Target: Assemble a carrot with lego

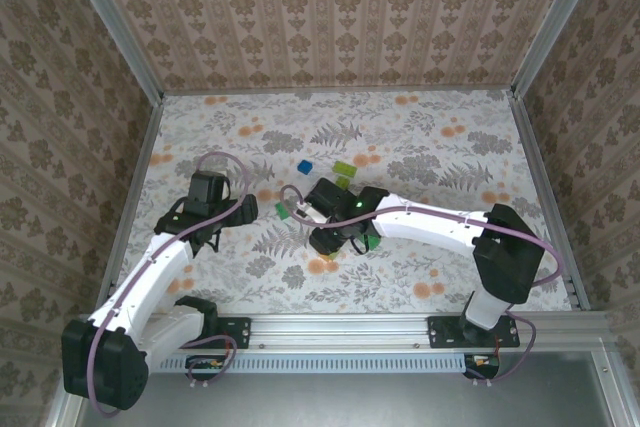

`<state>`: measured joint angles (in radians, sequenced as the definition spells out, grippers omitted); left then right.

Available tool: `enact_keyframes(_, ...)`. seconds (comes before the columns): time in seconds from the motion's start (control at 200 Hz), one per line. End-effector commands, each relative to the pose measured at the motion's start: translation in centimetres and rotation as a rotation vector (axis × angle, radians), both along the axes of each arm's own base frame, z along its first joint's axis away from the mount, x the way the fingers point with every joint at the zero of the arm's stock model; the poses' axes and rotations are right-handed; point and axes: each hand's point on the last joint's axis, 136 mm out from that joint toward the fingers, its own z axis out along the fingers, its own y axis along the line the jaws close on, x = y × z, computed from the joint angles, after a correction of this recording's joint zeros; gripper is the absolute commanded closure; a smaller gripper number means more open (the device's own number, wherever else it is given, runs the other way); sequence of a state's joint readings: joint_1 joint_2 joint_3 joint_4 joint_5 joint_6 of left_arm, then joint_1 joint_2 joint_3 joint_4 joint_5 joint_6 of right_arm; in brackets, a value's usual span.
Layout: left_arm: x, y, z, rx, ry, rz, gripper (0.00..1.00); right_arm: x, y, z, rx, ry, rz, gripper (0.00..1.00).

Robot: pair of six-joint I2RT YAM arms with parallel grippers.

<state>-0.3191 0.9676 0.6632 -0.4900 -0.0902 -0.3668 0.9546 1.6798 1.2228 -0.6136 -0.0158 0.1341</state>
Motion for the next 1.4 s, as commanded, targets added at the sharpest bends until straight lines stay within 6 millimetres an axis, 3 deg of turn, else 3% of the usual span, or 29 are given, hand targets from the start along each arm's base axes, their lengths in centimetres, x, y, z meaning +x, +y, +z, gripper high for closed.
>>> enact_keyframes(0.0, 0.3, -0.1, 1.0, -0.022, -0.015, 0.009, 0.06, -1.5, -5.6, -4.9, -0.312, 0.088, -0.03, 0.66)
enact_keyframes(0.355, 0.3, -0.1, 1.1, -0.023, -0.021, 0.009, 0.07, 2.3, -4.5, -3.0, -0.231, 0.025, -0.084, 0.67)
enact_keyframes(0.61, 0.3, -0.1, 1.1, -0.023, -0.023, 0.007, 0.07, 3.2, -3.0, -1.0, -0.128, -0.005, -0.081, 0.67)
enact_keyframes(0.875, 0.3, -0.1, 1.1, -0.024, -0.022, 0.005, 0.07, 3.3, -2.5, -1.6, -0.095, 0.011, -0.068, 0.65)
enact_keyframes(1.165, 0.3, -0.2, 1.1, -0.028, -0.022, 0.003, 0.07, 2.8, -2.4, -1.4, -0.063, 0.017, -0.064, 0.52)
enact_keyframes(1.395, 0.3, -0.3, 1.1, -0.03, -0.021, 0.0, 0.07, 2.7, -2.3, 0.0, -0.027, 0.001, -0.064, 0.39)
